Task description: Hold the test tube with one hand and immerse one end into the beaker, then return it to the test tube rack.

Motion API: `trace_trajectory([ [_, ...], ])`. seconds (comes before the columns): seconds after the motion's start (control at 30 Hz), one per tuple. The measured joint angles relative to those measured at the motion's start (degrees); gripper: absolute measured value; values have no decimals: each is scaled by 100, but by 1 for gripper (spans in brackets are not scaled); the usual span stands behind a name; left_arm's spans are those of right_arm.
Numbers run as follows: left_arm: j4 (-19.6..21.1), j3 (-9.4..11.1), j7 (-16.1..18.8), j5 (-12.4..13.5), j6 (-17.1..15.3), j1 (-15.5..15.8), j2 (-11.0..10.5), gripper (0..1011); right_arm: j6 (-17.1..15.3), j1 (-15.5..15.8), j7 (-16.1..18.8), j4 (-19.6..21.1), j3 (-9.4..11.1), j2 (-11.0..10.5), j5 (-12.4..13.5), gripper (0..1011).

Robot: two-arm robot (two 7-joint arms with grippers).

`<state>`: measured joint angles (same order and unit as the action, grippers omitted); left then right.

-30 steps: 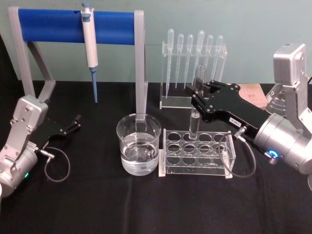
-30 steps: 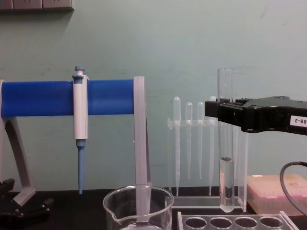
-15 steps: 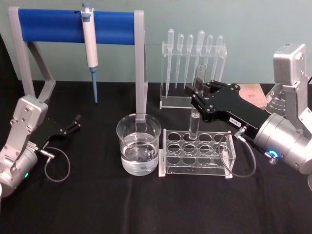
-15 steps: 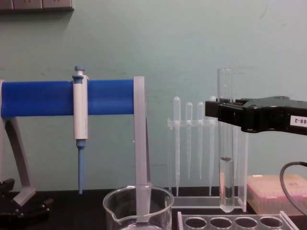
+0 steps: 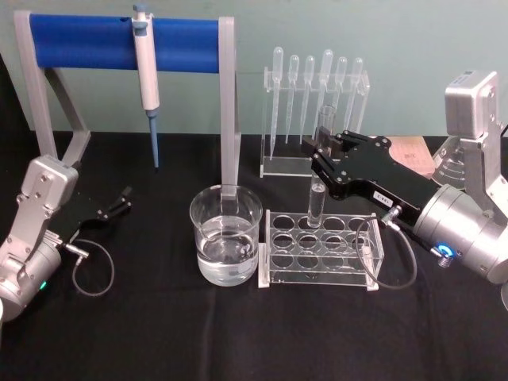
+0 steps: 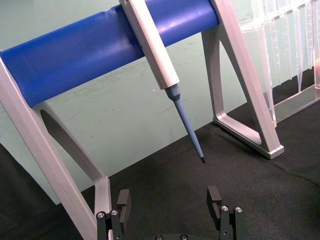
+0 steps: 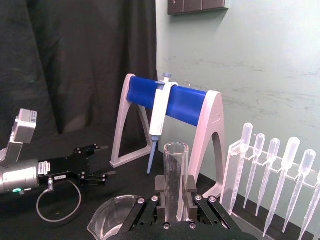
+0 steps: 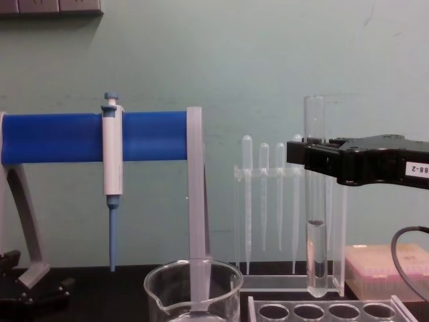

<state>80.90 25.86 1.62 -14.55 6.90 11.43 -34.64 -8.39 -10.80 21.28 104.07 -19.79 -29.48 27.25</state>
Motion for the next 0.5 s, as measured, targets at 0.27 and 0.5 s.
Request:
trace_trajectory([
  [0.27, 0, 0, 0, 0, 0, 0, 0, 1000, -22, -105, 6, -3, -66, 76, 0, 225],
  [0.5, 0, 0, 0, 0, 0, 0, 0, 1000, -58, -465, 79, -146, -346, 380, 3, 226],
])
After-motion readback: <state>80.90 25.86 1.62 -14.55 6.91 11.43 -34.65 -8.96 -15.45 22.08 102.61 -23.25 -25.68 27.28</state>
